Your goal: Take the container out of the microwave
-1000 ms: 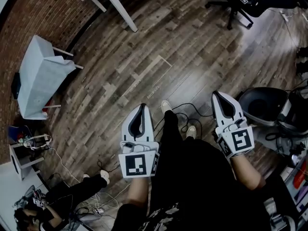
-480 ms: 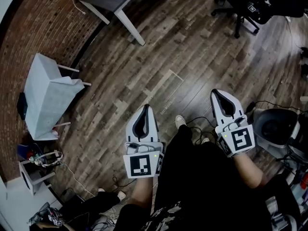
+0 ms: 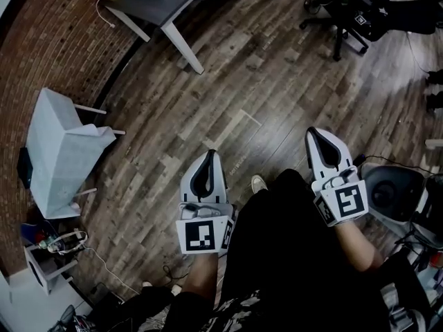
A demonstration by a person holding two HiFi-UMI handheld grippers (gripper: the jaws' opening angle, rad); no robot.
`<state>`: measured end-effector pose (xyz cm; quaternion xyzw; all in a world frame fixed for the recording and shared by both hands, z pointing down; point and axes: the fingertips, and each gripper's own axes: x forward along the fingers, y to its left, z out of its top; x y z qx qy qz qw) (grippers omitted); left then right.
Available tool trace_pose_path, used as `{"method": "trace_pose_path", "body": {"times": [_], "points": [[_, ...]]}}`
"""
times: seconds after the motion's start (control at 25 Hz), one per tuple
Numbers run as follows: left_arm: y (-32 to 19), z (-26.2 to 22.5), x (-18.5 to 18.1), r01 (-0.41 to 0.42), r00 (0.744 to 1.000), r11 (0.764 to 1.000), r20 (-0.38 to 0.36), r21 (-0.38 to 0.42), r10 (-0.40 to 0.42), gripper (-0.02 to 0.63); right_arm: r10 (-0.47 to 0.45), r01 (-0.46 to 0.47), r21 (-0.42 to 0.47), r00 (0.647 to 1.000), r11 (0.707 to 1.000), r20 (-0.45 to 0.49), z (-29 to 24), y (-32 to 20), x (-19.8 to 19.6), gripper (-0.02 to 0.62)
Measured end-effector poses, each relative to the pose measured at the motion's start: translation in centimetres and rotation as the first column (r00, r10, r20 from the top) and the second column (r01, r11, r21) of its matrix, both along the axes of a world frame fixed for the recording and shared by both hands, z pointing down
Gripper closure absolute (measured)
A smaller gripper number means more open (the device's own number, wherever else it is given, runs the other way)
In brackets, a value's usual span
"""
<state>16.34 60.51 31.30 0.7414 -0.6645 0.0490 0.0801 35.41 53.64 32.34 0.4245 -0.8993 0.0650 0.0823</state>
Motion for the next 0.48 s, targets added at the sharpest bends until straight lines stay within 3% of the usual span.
{"method": "trace_pose_path", "body": {"times": [0.16,0.48], "points": [[-2.7,0.0,0.5,-0.021,1.000,1.000,0.010,-0.003,0.021,0.598,0.015,-0.015,-0.002,1.000,1.000,0.007,0.0,-3.0,0.3,0.531],[-11.9,-1.0,-1.2,0.031,0.999,0.999,0.044,-0.011,-0.030,0.598,-0.050,0.050,-0.001,0.998,0.999,0.025,-0.2,-13.2,-2.0,0.531]]}}
